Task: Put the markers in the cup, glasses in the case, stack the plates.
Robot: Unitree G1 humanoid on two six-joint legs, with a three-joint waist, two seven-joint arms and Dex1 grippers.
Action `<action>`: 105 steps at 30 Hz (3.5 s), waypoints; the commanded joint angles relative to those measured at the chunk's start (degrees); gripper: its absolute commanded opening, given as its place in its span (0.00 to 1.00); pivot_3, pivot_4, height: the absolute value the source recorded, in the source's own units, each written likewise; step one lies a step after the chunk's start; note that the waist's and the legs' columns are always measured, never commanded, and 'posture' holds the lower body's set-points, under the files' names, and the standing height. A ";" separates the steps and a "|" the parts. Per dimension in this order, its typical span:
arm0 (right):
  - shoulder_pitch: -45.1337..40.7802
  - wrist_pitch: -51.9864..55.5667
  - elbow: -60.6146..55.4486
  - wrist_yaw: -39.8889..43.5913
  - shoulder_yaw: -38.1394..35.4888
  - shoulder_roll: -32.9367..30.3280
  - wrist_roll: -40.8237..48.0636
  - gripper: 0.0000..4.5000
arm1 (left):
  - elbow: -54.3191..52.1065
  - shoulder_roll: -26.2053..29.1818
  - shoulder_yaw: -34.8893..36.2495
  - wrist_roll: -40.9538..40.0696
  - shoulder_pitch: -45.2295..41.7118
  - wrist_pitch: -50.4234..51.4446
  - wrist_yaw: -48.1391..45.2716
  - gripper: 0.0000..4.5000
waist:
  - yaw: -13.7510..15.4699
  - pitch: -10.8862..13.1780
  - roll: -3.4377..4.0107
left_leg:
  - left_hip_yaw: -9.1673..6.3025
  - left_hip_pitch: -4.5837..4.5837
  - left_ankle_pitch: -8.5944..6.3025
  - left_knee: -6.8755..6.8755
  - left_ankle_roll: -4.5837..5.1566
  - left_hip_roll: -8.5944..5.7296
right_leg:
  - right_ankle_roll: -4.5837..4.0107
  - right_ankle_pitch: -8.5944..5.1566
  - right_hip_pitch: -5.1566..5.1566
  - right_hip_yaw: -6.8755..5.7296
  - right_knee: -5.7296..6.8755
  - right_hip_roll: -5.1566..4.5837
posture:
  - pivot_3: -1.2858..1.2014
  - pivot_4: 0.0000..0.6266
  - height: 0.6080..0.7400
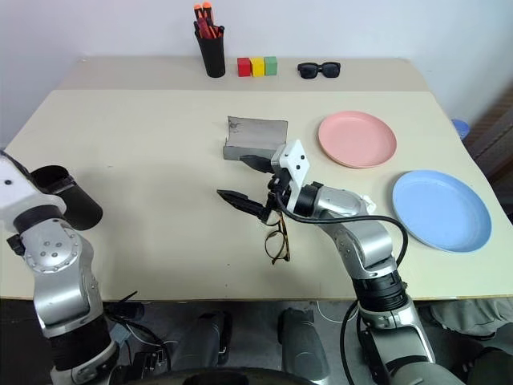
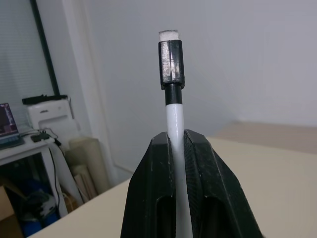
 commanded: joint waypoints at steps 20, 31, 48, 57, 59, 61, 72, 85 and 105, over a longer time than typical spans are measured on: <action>0.52 -2.34 -2.15 0.75 0.91 -0.64 -0.73 1.00 | 2.71 -1.97 0.04 0.24 2.30 -4.31 0.00 0.26 | -0.02 0.00 0.00 | 0.00 0.00 0.00 -0.01 0.00 0.00 | -0.01 0.00 0.00 0.00 -0.02 0.00 | 0.52 0.24 1.00; 0.26 -2.26 -1.88 0.79 0.70 -0.66 -0.58 1.00 | 2.27 -1.67 0.09 -1.03 0.06 -4.05 -0.14 0.59 | -0.01 0.00 0.00 | 0.00 0.00 0.00 -0.01 0.00 0.00 | -0.01 0.00 0.00 0.00 -0.03 0.00 | 0.52 0.24 1.00; 0.68 -1.60 -1.76 -4.35 -5.16 -5.14 -1.92 1.00 | 34.72 16.75 -30.92 -14.33 -33.01 12.23 -51.14 0.99 | -0.29 0.03 0.04 | 0.00 -0.04 0.00 -0.09 0.01 -0.02 | -0.01 -0.01 -0.07 -0.01 -0.05 0.06 | 0.52 0.24 1.00; 9.22 1.34 -10.75 -5.58 -11.36 -12.62 -0.84 1.00 | 76.04 12.31 -36.92 -9.63 -53.85 -6.53 -65.49 0.99 | -0.04 0.05 0.07 | 0.04 -0.21 -0.07 -0.11 0.14 -0.04 | 0.04 -0.03 -0.17 -0.01 -0.12 0.00 | 0.52 0.24 1.00; 13.54 2.40 -14.04 -4.46 -14.04 -16.16 -0.22 1.00 | 83.03 11.21 -37.30 -8.09 -57.08 -10.62 -66.94 0.99 | 0.20 0.05 0.07 | 0.01 -0.39 -0.09 -0.09 0.17 -0.05 | 0.07 -0.04 -0.30 -0.03 -0.13 0.00 | 0.52 0.24 1.00; 17.26 3.10 -16.10 -3.87 -16.73 -19.12 0.13 1.00 | 88.03 10.10 -37.18 -7.33 -59.37 -12.93 -69.28 0.99 | 0.15 0.05 0.07 | 0.00 -0.61 -0.11 -0.04 0.21 -0.07 | 0.10 -0.05 -0.43 -0.05 -0.17 -0.02 | 0.52 0.24 1.00; 25.94 2.70 -20.45 -6.11 -22.89 -21.67 -0.29 1.00 | 100.74 6.97 -35.61 -3.20 -64.70 -17.11 -71.99 0.69 | -0.02 0.07 0.05 | -0.01 -0.80 -0.12 0.16 0.24 -0.10 | 0.13 -0.05 -0.65 -0.02 0.04 -0.01 | 0.52 0.24 1.00; 23.04 3.00 -19.27 -6.61 -19.42 -21.62 -0.45 1.00 | 94.66 11.33 -33.79 -5.00 -60.92 -20.24 -81.96 0.01 | -0.29 0.06 0.05 | -0.01 -0.81 -0.12 0.21 0.24 -0.10 | 0.14 -0.04 -0.65 -0.01 0.09 -0.02 | 0.52 0.24 1.00; 17.87 5.56 -17.64 -7.89 -10.01 -17.97 -0.22 1.00 | 49.36 28.80 -38.24 -11.31 -36.13 -7.19 -103.33 0.13 | 0.05 0.04 0.10 | -0.02 -0.82 -0.12 0.64 0.25 -0.03 | 0.10 -0.03 -0.50 -0.01 0.20 -0.01 | 0.52 0.24 1.00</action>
